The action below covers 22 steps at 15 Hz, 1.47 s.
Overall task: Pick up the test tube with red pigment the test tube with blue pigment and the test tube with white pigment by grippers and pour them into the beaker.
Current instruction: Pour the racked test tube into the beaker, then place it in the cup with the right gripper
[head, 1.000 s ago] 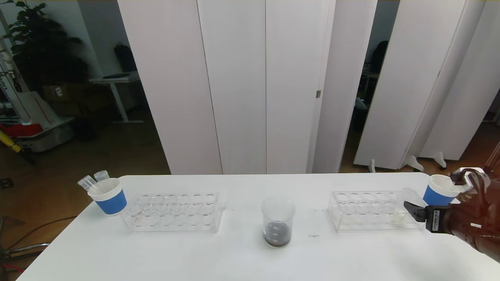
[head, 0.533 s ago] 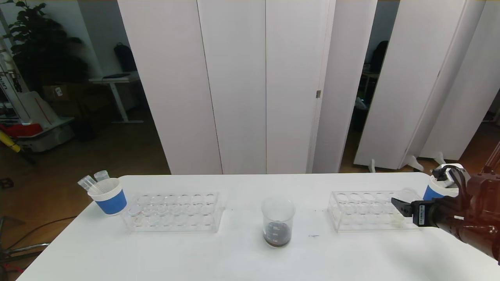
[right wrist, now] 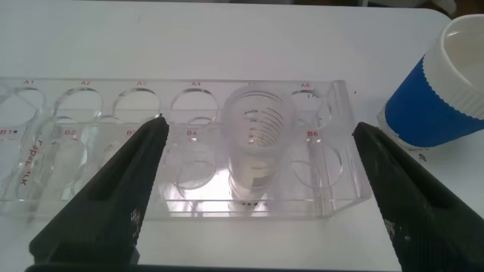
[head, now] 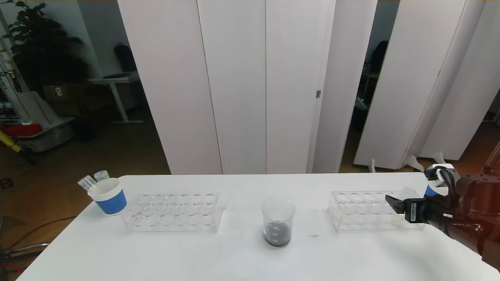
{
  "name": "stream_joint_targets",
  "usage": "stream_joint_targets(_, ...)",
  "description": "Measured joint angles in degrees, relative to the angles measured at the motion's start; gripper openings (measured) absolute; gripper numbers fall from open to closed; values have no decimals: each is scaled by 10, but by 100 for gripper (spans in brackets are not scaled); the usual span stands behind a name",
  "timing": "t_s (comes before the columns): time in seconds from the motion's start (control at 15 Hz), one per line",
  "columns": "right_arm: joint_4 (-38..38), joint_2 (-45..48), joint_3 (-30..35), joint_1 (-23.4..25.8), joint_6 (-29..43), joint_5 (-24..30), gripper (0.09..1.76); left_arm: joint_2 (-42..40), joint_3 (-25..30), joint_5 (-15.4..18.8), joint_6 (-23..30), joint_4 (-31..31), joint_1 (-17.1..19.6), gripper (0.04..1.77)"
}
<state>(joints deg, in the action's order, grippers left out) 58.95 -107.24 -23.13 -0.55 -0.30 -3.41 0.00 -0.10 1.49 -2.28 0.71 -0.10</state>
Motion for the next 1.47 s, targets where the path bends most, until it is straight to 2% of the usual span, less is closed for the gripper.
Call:
stream_joint_targets(0.4, 28, -25, -3, -1, -6, 0, 175, 0, 0, 0, 0, 0, 0, 174)
stream_joint_targets(0.47, 28, -28, -6, -1, -5, 0, 168, 0, 0, 0, 0, 0, 0, 174)
stream_joint_targets(0.53, 28, -31, -9, 0, -2, -1, 145, 0, 0, 0, 0, 0, 0, 174)
stream_joint_targets(0.6, 27, -32, -12, 0, 0, -1, 109, 0, 0, 0, 0, 0, 0, 174)
stream_joint_targets(0.67, 27, -33, -15, 1, 3, 0, 63, 0, 0, 0, 0, 0, 0, 174)
stream_joint_targets(0.73, 23, -34, -17, 1, 8, 0, 44, 0, 0, 0, 0, 0, 0, 174)
stream_joint_targets(0.8, 21, -34, -18, 1, 14, 1, 44, 0, 0, 0, 0, 0, 0, 174)
stream_joint_targets(0.87, 19, -36, -20, 1, 19, 2, 69, 0, 0, 0, 0, 0, 0, 174)
stream_joint_targets(0.93, 19, -36, -20, 1, 22, 6, 59, 0, 0, 0, 0, 0, 0, 174)
stream_joint_targets(1.0, 19, -36, -20, 0, 22, 8, 57, 0, 0, 0, 0, 0, 0, 174)
stream_joint_targets(1.47, 20, -30, -20, 2, 22, 10, 57, 0, 0, 0, 0, 0, 0, 174)
